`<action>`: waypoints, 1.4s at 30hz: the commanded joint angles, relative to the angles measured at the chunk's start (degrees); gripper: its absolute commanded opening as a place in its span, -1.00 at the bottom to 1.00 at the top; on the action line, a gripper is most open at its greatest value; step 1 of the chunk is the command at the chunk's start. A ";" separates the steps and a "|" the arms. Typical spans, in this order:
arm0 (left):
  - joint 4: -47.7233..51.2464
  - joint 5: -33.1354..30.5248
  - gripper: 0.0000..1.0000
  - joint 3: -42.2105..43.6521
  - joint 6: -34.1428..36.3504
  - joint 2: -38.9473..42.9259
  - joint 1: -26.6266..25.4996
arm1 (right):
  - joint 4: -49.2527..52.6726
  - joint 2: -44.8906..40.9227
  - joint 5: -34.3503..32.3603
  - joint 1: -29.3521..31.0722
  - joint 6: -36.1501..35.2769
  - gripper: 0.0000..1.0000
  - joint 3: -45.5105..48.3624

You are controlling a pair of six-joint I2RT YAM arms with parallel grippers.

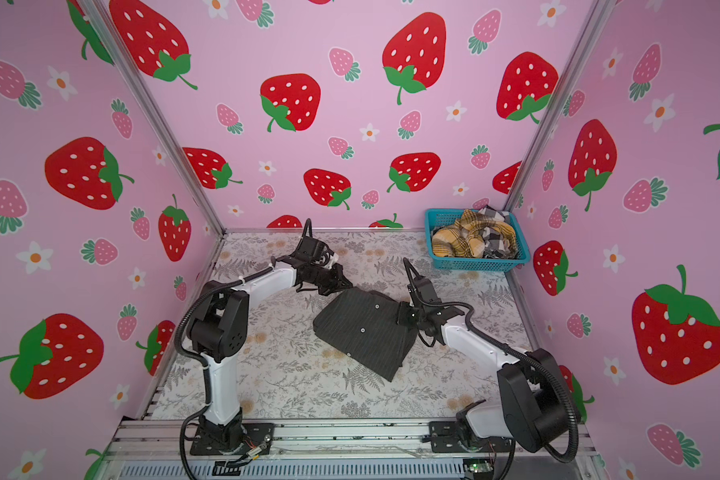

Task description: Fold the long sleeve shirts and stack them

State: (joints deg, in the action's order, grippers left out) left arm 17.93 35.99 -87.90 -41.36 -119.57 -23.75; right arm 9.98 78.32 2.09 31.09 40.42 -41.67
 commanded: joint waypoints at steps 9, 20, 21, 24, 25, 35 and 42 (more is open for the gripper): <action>1.76 7.26 0.08 -4.66 0.23 -7.58 -1.38 | 7.98 -1.58 -4.43 -0.17 4.04 0.49 2.41; 6.97 -5.18 0.03 2.63 -0.05 10.44 -1.96 | 19.26 -4.92 -2.28 -1.30 4.21 0.20 6.55; 6.34 -4.49 -0.04 3.09 -0.16 9.73 -3.02 | 18.87 -3.36 -2.30 -1.74 3.66 0.19 6.37; 4.47 -2.70 -0.34 4.29 -1.38 6.80 -4.76 | 18.61 1.47 -2.07 -3.33 2.27 -0.07 5.72; 3.17 -1.74 -0.44 4.88 -2.12 5.76 -5.14 | 18.64 2.58 -2.00 -3.65 2.12 -0.20 5.85; -2.26 -0.91 -1.00 16.58 -6.51 4.24 -4.62 | 7.20 12.36 8.16 -3.51 -7.93 -0.40 -2.70; 2.66 -5.46 -1.00 26.45 -2.97 16.44 -2.62 | 11.65 17.64 5.91 -1.65 -14.31 -0.19 -17.05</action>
State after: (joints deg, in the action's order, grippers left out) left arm 17.58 32.88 -63.44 -45.87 -107.24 -26.57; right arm 19.14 95.57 8.58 29.04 30.70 -54.37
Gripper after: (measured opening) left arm 0.047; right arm 0.388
